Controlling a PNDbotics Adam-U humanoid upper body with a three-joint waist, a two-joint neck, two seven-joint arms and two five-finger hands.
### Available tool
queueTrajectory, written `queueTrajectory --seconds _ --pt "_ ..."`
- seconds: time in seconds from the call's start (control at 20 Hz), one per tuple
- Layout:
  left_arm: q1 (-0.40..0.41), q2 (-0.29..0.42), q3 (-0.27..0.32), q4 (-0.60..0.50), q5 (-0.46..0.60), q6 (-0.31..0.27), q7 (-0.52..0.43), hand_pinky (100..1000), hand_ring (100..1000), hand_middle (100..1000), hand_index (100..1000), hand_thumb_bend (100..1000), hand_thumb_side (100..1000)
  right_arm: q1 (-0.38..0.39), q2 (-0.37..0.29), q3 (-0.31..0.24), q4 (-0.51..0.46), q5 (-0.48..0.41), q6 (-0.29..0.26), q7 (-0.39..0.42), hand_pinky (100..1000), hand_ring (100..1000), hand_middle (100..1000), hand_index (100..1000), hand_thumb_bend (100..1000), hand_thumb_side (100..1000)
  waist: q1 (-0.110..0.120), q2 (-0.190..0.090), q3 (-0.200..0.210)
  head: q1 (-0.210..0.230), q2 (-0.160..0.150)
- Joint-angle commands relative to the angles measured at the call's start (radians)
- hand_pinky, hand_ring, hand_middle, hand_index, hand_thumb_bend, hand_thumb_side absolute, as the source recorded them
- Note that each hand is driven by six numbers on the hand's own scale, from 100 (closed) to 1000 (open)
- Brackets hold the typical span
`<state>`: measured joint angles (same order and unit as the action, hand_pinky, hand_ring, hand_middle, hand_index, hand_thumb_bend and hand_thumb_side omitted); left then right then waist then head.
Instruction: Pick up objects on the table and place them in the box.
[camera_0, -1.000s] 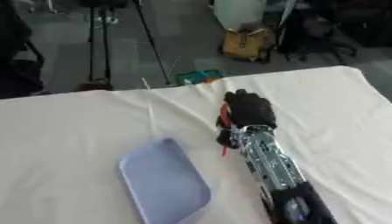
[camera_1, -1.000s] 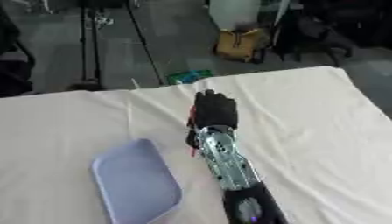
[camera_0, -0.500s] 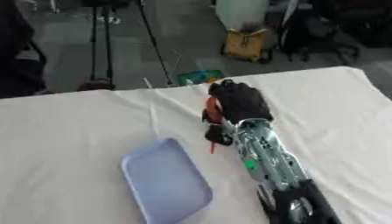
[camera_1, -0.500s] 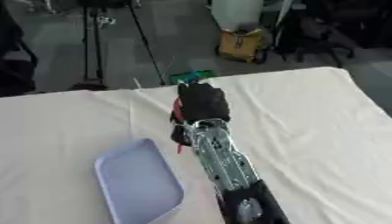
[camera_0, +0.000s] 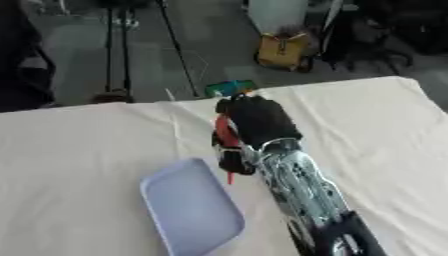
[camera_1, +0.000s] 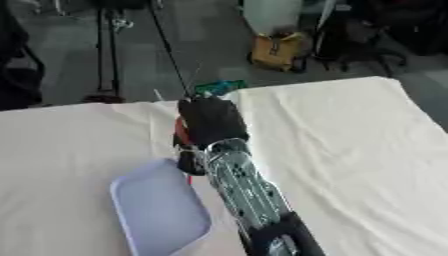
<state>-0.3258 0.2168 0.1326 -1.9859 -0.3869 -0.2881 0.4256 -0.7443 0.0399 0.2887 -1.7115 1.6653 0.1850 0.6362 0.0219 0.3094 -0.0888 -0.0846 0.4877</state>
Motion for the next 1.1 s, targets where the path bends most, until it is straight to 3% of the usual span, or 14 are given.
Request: queueTrajectory --seconds 0.05,1.1 --pt "-0.015 0.007 -0.001 -0.014 0.000 -0.002 0.003 719 811 863 770 100 914 -0.004 0.007 0.016 -0.026 -0.015 -0.019 0.004 402 417 610 844 100 286 0.000 -0.023 0.003 -0.004 0.000" --pt "-0.020 0.000 -0.005 -0.014 0.003 -0.002 0.007 720 814 867 771 100 915 0.081 0.028 0.095 0.091 -0.070 -0.041 -0.035 410 435 619 850 100 316 0.005 -0.015 0.027 -0.018 -0.005"
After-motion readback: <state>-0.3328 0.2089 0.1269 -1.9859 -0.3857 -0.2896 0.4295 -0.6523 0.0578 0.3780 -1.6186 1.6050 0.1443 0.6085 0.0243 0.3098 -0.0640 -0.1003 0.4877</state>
